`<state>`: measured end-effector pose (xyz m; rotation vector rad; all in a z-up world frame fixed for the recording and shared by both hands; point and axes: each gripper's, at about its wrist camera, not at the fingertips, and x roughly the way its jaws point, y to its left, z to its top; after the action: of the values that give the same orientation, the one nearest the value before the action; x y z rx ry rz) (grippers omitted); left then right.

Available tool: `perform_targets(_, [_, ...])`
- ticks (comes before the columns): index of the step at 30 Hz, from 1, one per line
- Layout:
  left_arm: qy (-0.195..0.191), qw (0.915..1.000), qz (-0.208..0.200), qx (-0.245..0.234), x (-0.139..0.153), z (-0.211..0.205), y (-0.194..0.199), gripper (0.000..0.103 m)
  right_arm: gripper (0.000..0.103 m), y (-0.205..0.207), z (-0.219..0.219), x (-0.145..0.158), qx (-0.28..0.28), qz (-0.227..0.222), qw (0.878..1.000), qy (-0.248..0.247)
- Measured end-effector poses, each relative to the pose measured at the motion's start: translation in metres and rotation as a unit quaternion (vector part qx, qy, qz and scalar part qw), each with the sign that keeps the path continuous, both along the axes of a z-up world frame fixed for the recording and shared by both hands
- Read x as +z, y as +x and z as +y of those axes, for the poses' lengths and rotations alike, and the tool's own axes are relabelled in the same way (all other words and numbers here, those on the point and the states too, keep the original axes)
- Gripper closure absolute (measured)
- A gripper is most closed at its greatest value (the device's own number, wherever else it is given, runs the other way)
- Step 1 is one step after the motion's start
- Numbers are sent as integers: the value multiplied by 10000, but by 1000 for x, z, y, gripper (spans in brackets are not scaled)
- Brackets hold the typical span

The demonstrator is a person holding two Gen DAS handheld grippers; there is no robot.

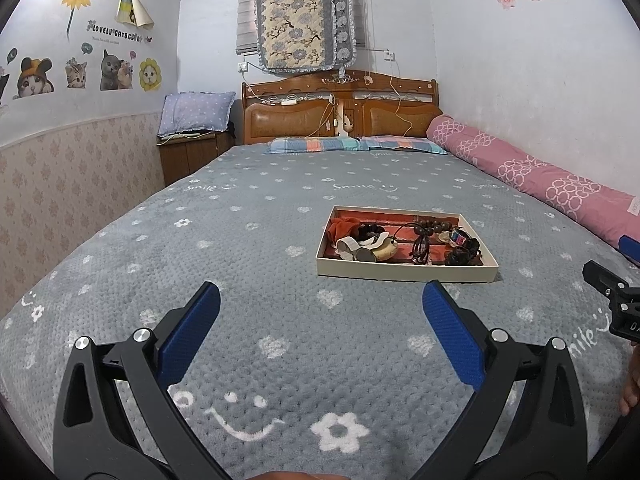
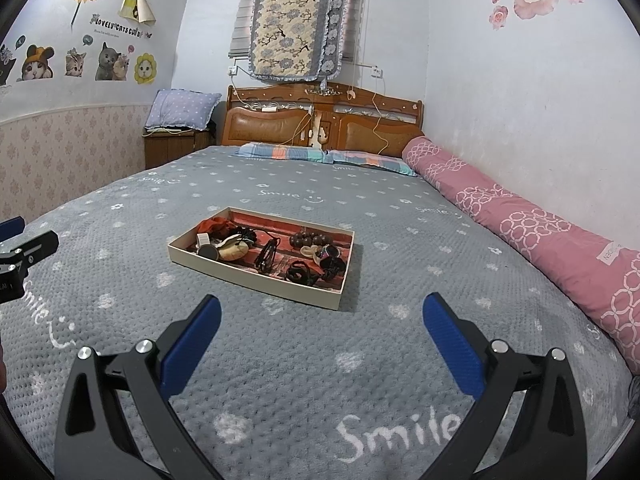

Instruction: Organize jewelry

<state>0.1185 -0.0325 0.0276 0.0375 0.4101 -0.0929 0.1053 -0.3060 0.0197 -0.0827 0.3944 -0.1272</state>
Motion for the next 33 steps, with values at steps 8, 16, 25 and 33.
perform_targets(8, [18, 10000, 1, 16, 0, 0, 3, 5, 4, 0, 0, 0, -4, -7, 10000, -2])
perform_targets(16, [14, 10000, 2, 10, -1, -1, 2, 5, 4, 0, 0, 0, -1, -6, 10000, -2])
perform_targets(25, [-2, 10000, 4, 31, 0, -1, 2, 5, 4, 0, 0, 0, -5, -16, 10000, -4])
perform_targets(33, [-12, 10000, 15, 25, 0, -1, 2, 5, 4, 0, 0, 0, -5, -16, 10000, -3])
